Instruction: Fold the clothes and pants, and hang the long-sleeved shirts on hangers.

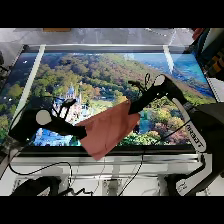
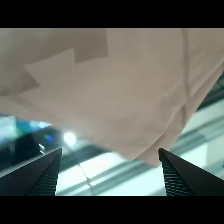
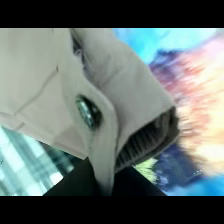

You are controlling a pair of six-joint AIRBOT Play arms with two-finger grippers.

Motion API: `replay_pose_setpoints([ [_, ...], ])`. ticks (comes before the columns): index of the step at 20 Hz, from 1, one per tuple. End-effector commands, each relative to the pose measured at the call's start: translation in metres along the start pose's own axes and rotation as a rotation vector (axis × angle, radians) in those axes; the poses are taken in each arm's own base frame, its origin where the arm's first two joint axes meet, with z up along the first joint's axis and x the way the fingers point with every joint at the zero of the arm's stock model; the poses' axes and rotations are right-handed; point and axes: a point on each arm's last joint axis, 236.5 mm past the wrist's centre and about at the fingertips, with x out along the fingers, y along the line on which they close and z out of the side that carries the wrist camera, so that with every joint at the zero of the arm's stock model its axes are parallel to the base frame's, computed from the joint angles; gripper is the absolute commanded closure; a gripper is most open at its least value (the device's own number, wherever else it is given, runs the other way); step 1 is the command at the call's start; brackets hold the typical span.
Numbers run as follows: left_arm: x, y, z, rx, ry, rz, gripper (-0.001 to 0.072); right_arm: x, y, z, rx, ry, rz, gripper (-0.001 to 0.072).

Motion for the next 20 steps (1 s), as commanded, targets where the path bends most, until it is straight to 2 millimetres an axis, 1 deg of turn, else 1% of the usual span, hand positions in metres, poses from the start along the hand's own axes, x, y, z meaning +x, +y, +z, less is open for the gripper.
replay_pose_setpoints([
  [1,-0.045,0.037,0.043,0.099,-0.130,0.214,0.0019,-0.077,-0.018,0.034,0.065,-0.193,-0.190,0.0691],
  [3,-0.073,0.059,0.062,0.140,-0.188,0.344,0.0019,-0.132,-0.031,0.047,0.141,-0.347,-0.286,0.0691],
  [4,-0.085,0.067,0.068,0.153,-0.209,0.392,0.0019,-0.160,-0.039,0.047,0.182,-0.414,-0.337,0.0691],
  [5,-0.092,0.072,0.072,0.160,-0.222,0.420,0.0019,-0.185,-0.048,0.043,0.226,-0.463,-0.384,0.0691],
  [6,-0.095,0.074,0.074,0.164,-0.226,0.435,0.0018,-0.211,-0.058,0.032,0.282,-0.503,-0.439,0.0691],
  [7,-0.095,0.075,0.074,0.164,-0.225,0.437,0.0018,-0.235,-0.069,0.017,0.346,-0.534,-0.498,0.0691],
  [8,-0.094,0.075,0.074,0.165,-0.224,0.437,0.0018,-0.255,-0.079,0.000,0.405,-0.552,-0.548,0.0691],
  [10,-0.097,0.081,0.074,0.172,-0.224,0.469,0.0018,-0.294,-0.096,-0.039,0.517,-0.581,-0.640,0.0691],
  [12,-0.104,0.093,0.076,0.184,-0.223,0.527,0.0018,-0.328,-0.110,-0.080,0.634,-0.612,-0.723,0.0691],
  [13,-0.106,0.097,0.076,0.188,-0.222,0.546,0.0018,-0.344,-0.117,-0.102,0.699,-0.626,-0.763,0.0691],
  [15,-0.108,0.099,0.076,0.191,-0.222,0.561,0.0018,-0.371,-0.130,-0.152,0.870,-0.651,-0.828,0.0691],
  [17,-0.108,0.099,0.076,0.192,-0.222,0.561,0.0018,-0.383,-0.137,-0.204,1.056,-0.636,-0.854,0.0691],
  [18,-0.108,0.099,0.076,0.192,-0.223,0.561,0.0018,-0.384,-0.138,-0.236,1.181,-0.611,-0.855,0.0691],
  [19,-0.108,0.099,0.076,0.192,-0.223,0.561,0.0018,-0.384,-0.136,-0.267,1.314,-0.584,-0.859,0.0691],
  [20,-0.108,0.099,0.076,0.192,-0.223,0.561,0.0018,-0.386,-0.132,-0.294,1.421,-0.566,-0.867,0.0692],
])
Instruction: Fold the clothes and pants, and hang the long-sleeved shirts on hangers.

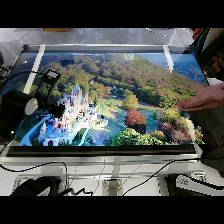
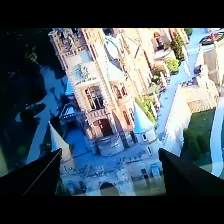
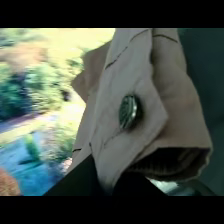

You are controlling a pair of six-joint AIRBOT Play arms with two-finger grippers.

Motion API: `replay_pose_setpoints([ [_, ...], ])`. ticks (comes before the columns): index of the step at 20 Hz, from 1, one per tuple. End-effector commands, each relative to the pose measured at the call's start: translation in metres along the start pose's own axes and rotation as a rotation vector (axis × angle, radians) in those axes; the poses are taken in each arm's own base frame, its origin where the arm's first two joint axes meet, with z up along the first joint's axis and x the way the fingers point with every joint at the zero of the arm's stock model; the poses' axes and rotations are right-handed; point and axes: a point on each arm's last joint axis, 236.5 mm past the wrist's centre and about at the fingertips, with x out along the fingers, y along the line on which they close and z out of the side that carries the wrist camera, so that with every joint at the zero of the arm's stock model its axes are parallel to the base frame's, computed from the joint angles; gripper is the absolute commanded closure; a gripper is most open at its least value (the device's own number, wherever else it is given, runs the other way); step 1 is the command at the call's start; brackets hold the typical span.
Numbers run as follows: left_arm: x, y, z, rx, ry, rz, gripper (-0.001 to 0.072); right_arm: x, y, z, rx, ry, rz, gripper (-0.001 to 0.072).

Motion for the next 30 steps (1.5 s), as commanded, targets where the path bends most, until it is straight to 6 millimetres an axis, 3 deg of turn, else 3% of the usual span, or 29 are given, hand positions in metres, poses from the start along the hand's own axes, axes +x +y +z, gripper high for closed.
replay_pose_setpoints([
  [1,0.000,0.003,0.000,0.005,-0.001,0.014,0.0018,-0.020,-0.100,-0.036,0.328,0.106,-0.227,0.0691],
  [6,0.000,0.003,0.000,0.004,0.000,0.013,0.0018,-0.056,-0.177,-0.058,0.501,0.080,-0.408,0.0691],
  [10,0.000,0.003,0.000,0.005,0.000,0.013,0.0018,-0.071,-0.213,-0.071,0.592,0.066,-0.476,0.0688],
  [11,0.000,0.003,0.000,0.004,0.000,0.013,0.0018,-0.072,-0.219,-0.070,0.604,0.054,-0.483,0.0628],
  [13,0.000,0.003,0.000,0.004,0.000,0.014,0.0017,-0.075,-0.227,-0.074,0.626,0.053,-0.492,0.0288],
  [14,0.000,0.003,0.000,0.004,0.000,0.013,0.0018,-0.075,-0.229,-0.075,0.631,0.054,-0.494,0.0231],
  [18,0.000,0.003,0.000,0.004,0.000,0.013,0.0017,-0.074,-0.228,-0.072,0.626,0.047,-0.484,0.0236],
  [19,0.000,0.003,0.000,0.005,0.000,0.013,0.0018,-0.073,-0.226,-0.071,0.625,0.045,-0.477,0.0242],
  [20,0.000,0.003,0.000,0.005,0.001,0.014,0.0018,-0.070,-0.225,-0.069,0.620,0.044,-0.464,0.0331],
  [21,0.000,0.003,0.000,0.005,0.000,0.013,0.0018,-0.067,-0.221,-0.067,0.606,0.045,-0.444,0.0551],
  [22,0.000,0.003,0.000,0.004,0.001,0.013,0.0018,-0.064,-0.217,-0.060,0.575,0.030,-0.416,0.0681],
  [25,0.000,0.003,0.000,0.005,0.001,0.013,0.0018,-0.054,-0.192,-0.039,0.526,-0.023,-0.293,0.0691],
  [27,0.000,0.003,0.000,0.005,0.001,0.013,0.0017,-0.044,-0.154,-0.020,0.416,-0.048,-0.172,0.0691],
  [30,0.000,0.003,0.000,0.004,0.001,0.013,0.0018,-0.032,-0.082,0.000,0.167,-0.060,-0.061,0.0691],
])
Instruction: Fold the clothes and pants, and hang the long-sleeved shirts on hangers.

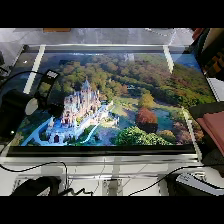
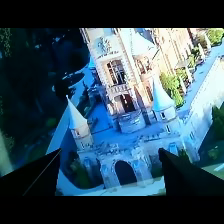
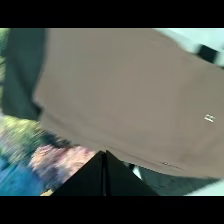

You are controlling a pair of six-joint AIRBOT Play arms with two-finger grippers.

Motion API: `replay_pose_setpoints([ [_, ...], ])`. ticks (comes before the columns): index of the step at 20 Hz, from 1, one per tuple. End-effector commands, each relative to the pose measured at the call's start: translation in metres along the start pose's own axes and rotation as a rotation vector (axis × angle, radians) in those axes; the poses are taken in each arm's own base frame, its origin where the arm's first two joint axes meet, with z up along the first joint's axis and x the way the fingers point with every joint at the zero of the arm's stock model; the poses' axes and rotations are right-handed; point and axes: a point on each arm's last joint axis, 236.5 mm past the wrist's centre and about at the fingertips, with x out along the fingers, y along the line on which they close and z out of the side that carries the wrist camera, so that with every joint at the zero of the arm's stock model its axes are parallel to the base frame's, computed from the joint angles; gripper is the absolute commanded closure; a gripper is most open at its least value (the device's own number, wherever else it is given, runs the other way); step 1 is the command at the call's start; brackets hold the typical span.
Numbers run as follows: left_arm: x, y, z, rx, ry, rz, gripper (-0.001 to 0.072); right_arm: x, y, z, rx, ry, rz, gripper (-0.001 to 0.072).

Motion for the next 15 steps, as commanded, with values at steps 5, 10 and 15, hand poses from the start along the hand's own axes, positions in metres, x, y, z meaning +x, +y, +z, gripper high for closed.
replay_pose_setpoints([
  [5,0.000,0.000,0.000,0.000,0.000,0.000,0.0018,-0.024,0.204,-0.050,-0.653,-0.112,0.307,0.0691],
  [10,0.000,0.000,0.000,0.000,0.000,0.000,0.0018,-0.059,0.301,-0.123,-1.001,-0.218,0.404,0.0691],
  [15,0.000,0.000,0.000,0.000,0.000,0.000,0.0018,-0.062,0.338,-0.193,-1.172,-0.185,0.471,0.0691],
])
